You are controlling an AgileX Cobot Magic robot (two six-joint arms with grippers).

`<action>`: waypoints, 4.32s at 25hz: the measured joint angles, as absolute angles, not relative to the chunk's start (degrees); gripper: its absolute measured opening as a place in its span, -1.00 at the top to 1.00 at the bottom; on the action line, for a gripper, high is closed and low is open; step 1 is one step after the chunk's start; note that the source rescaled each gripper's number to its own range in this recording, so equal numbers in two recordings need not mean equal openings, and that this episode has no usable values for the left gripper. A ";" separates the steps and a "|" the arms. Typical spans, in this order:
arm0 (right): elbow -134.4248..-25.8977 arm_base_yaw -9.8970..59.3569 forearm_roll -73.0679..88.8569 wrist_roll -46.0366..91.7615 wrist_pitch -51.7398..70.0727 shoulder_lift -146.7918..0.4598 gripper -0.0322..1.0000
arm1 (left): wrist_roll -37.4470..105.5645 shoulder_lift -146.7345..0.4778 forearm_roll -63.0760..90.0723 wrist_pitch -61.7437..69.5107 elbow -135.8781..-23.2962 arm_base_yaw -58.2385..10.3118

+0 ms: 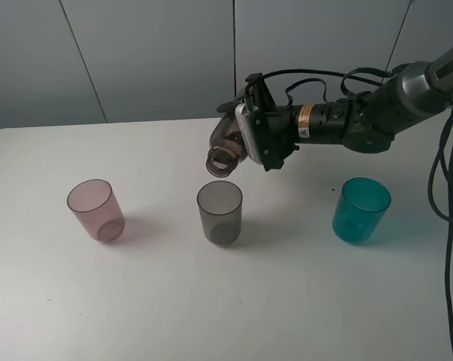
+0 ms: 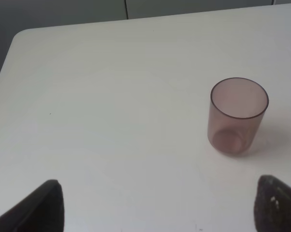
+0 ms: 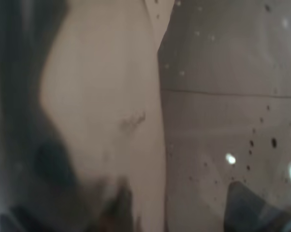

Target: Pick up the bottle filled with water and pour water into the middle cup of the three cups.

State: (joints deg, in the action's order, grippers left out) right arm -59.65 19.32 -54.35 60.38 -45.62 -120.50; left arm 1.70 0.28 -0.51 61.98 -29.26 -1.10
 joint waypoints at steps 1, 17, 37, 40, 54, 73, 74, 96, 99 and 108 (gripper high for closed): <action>-59.65 19.32 -54.35 60.82 -45.62 -120.50 0.92 | 1.70 0.28 -0.51 61.98 -29.26 -1.10; -59.65 19.32 -53.21 66.34 -45.62 -120.50 0.92 | 1.70 0.28 -0.51 61.98 -29.26 -1.10; -59.65 19.32 -50.61 71.91 -47.31 -120.50 0.92 | 1.70 0.28 -0.51 61.98 -29.26 -1.10; -59.65 19.32 -50.48 72.66 -47.31 -120.50 0.92 | 1.70 0.28 -0.51 61.98 -29.26 -1.10; -59.65 19.32 -50.48 73.60 -50.54 -120.50 0.92 | 1.70 0.28 -0.51 61.98 -29.26 -1.10; -59.65 19.32 -51.50 80.37 -51.17 -117.97 0.92 | 1.70 0.28 -0.51 61.98 -29.26 -1.10; -59.65 19.32 -51.59 80.37 -51.30 -117.97 0.92 | 1.81 0.28 -0.51 61.98 -29.26 -1.10; -59.65 20.51 -51.59 86.20 -54.17 -117.97 0.92 | 1.93 0.28 -0.51 61.98 -29.26 -1.10; -59.65 20.51 -51.59 87.12 -54.17 -117.97 0.92 | 1.93 0.28 -0.51 61.98 -29.26 -1.10; -59.65 20.51 -51.98 87.72 -54.30 -117.97 0.92 | 1.93 0.28 -0.51 61.98 -29.26 -1.10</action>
State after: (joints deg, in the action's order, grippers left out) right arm -59.65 20.51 -51.98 87.72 -54.30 -117.97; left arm 1.93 0.28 -0.51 61.98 -29.26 -1.10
